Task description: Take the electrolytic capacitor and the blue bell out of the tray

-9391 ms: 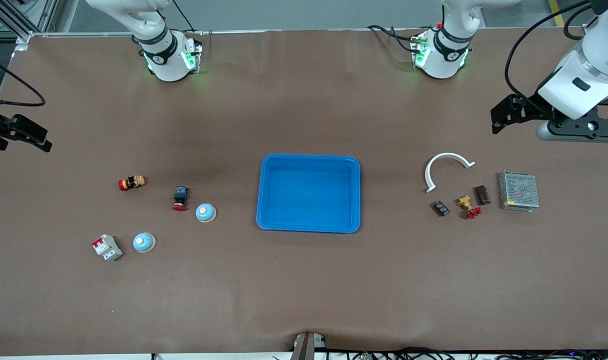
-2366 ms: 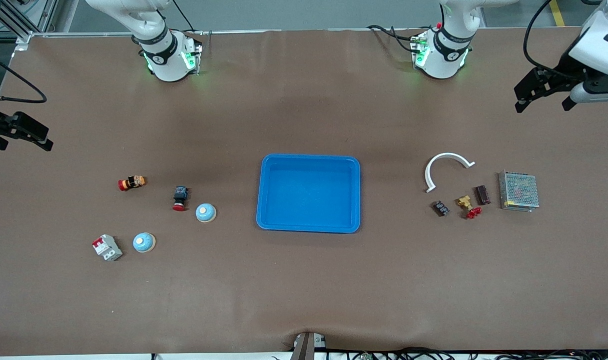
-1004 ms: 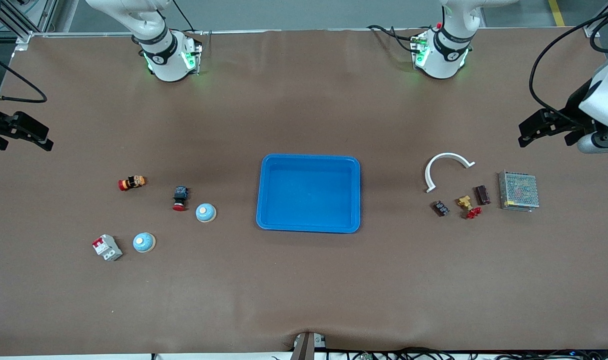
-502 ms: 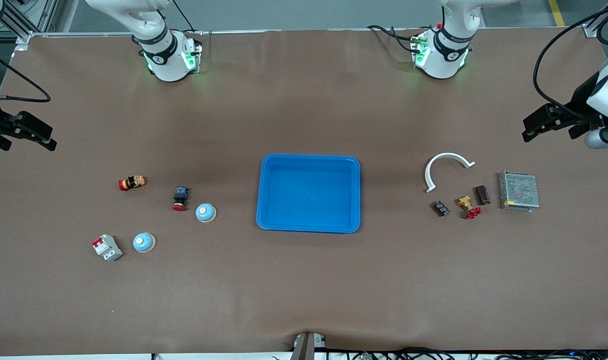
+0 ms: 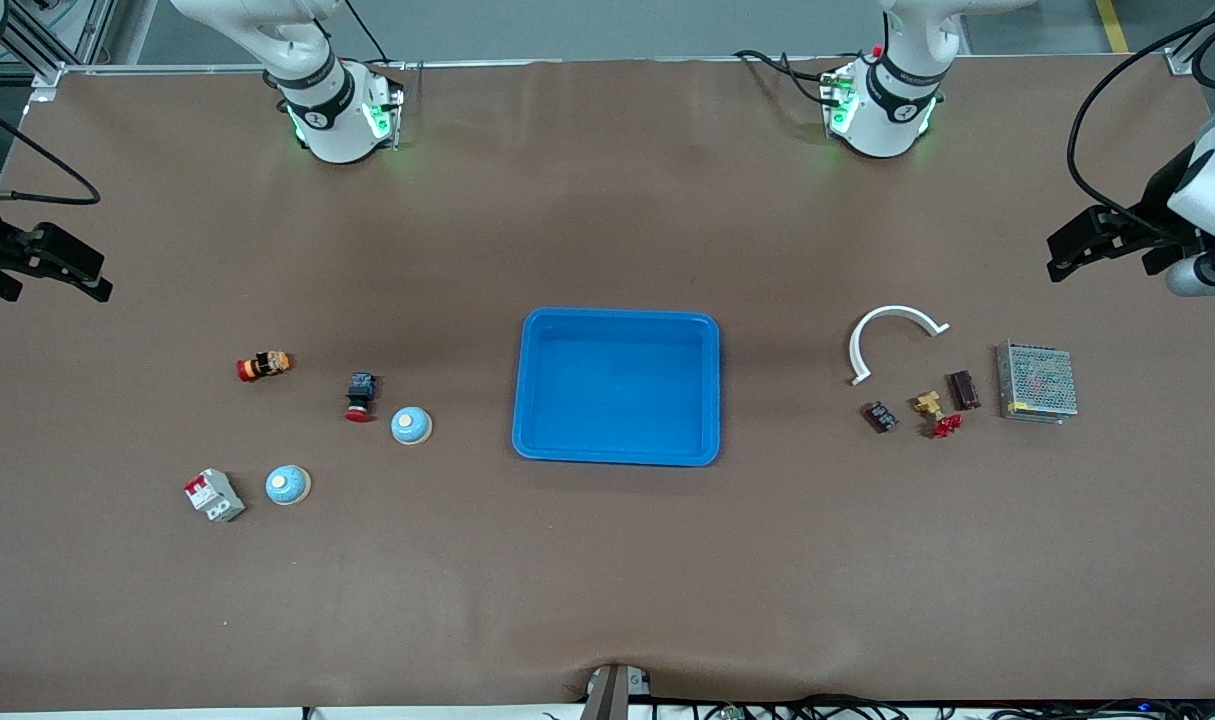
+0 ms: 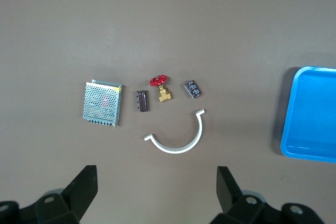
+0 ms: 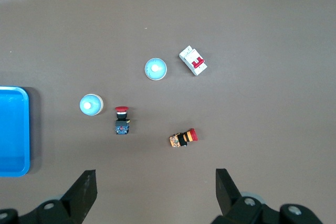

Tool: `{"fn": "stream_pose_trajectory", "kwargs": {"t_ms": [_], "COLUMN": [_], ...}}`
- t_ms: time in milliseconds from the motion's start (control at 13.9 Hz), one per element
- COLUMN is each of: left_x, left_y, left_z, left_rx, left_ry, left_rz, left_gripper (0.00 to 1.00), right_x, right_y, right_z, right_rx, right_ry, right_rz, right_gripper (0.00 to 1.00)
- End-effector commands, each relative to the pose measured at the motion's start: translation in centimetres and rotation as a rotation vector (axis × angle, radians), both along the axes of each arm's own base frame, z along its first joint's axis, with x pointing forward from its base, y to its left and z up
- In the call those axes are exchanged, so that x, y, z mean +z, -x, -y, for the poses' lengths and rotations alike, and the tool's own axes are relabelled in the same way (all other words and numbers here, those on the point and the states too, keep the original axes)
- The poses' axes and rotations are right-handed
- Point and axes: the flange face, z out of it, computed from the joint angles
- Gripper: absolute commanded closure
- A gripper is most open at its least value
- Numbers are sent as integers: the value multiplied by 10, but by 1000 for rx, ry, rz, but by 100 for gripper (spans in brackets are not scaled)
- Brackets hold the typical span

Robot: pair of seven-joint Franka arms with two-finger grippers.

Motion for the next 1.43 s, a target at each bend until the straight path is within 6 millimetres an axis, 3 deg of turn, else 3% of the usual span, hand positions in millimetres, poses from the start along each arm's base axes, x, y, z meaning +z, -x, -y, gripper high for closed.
{"fn": "stream_pose_trajectory", "kwargs": {"t_ms": [0, 287, 645, 1362], "left_x": [9, 8, 10, 14], "left_y": [3, 3, 18, 16], "left_z": [0, 0, 4, 10], "left_rx": [-7, -9, -8, -20], "left_ry": [-4, -3, -9, 24], "left_rz": [2, -2, -14, 0], "left_gripper": [0, 0, 0, 0], "right_x": [7, 8, 9, 7], "right_y": [1, 4, 5, 0], "right_z": [2, -1, -1, -2], "right_rx": [-4, 1, 1, 4], "right_ry": [-8, -7, -7, -2], "right_rz": [5, 6, 9, 12], "right_gripper": [0, 0, 0, 0]}}
